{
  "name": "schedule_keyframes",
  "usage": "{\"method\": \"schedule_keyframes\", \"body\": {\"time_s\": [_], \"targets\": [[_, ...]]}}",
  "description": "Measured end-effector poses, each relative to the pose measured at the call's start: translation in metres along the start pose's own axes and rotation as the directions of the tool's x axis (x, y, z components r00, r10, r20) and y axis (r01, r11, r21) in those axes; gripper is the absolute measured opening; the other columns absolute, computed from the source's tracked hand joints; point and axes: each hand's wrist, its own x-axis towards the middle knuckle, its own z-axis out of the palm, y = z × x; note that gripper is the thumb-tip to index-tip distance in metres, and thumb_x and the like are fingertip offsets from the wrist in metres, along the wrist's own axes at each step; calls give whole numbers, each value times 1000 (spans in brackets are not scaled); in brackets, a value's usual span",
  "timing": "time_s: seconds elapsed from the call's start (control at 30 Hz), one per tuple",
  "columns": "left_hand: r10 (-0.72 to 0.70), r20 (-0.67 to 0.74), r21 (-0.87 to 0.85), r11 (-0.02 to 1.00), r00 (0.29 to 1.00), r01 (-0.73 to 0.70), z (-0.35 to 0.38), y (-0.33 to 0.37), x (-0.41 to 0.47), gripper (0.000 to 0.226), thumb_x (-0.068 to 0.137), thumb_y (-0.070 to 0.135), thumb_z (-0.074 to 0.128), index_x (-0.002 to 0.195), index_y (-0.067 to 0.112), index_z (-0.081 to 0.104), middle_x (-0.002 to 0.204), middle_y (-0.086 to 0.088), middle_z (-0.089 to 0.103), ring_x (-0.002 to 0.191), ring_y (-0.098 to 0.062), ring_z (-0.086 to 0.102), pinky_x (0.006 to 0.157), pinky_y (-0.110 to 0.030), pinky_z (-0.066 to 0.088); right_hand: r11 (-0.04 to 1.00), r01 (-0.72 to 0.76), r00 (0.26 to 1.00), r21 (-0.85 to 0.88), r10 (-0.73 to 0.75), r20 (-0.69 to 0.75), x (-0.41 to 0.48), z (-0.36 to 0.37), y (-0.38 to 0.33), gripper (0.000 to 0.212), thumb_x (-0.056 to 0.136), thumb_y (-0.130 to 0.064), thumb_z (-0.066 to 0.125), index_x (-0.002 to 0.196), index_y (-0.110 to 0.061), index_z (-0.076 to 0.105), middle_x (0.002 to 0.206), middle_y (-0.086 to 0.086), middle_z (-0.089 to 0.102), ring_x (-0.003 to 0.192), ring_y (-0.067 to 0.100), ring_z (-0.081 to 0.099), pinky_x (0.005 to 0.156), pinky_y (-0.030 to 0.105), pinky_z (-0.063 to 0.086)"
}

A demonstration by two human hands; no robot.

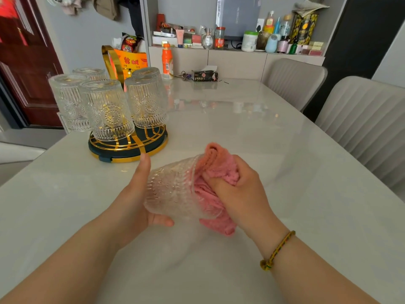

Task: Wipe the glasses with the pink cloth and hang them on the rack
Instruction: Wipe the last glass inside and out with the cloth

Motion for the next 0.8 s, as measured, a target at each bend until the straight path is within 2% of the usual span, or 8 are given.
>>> {"method": "schedule_keyframes", "body": {"time_s": [0.2,0.3,0.37,0.47,0.53,0.67,0.73,0.8], "targets": [[120,-287,-10,992,950,-129,14,-2,1,30,90,40,44,77,17,57,79,-4,61,70,-20,57,55,-32,46,987,-157,988,45,157,2,2,6,10,11,78,-18,65,81,-26,57,81,-9,63,73,2,59,62,6,46],[257,-388,33,964,885,-265,12,-3,3,20,85,44,52,80,28,62,96,1,62,89,-18,59,79,-38,47,936,-279,960,213,272,61,1,11,12,14,80,-21,64,93,-18,63,94,4,70,87,18,66,80,28,54],[401,-397,162,916,825,-367,7,-6,4,17,75,45,51,80,37,65,96,12,63,97,-7,59,90,-31,46,837,-416,909,356,370,193,-1,14,10,16,82,-23,61,96,-16,64,93,5,71,85,19,68,77,30,56],[576,-345,324,814,741,-482,3,-7,0,15,77,38,49,90,39,57,83,21,59,76,16,56,65,-4,43,564,-673,738,478,475,479,-6,18,4,22,86,-28,55,95,-11,66,84,8,72,71,18,69,64,27,58],[595,-309,313,800,742,-512,-1,-8,1,21,69,47,47,89,45,54,89,17,59,81,10,58,72,-10,45,511,-712,701,481,478,530,-8,17,4,23,86,-26,54,96,-9,66,87,12,72,71,21,69,64,29,58],[379,-141,-27,922,915,-386,0,-2,1,60,47,74,62,99,44,55,92,19,69,94,-5,64,73,-30,52,788,-436,900,434,369,233,-1,9,5,10,83,-16,61,92,-14,65,85,7,70,76,20,67,72,30,56],[218,-124,-157,959,968,-236,2,2,-2,61,65,80,41,102,35,56,102,10,68,103,-11,62,71,-34,50,955,-204,978,215,191,80,1,4,3,10,78,-13,67,80,-22,62,78,-3,67,75,12,64,73,23,52],[40,-59,-231,971,997,-53,1,6,-6,66,68,72,27,101,26,61,104,-1,69,98,-20,65,71,-37,54,999,20,996,-25,-18,88,-1,1,0,22,75,-9,69,76,-28,57,71,-10,62,66,4,58,64,16,46]]}}
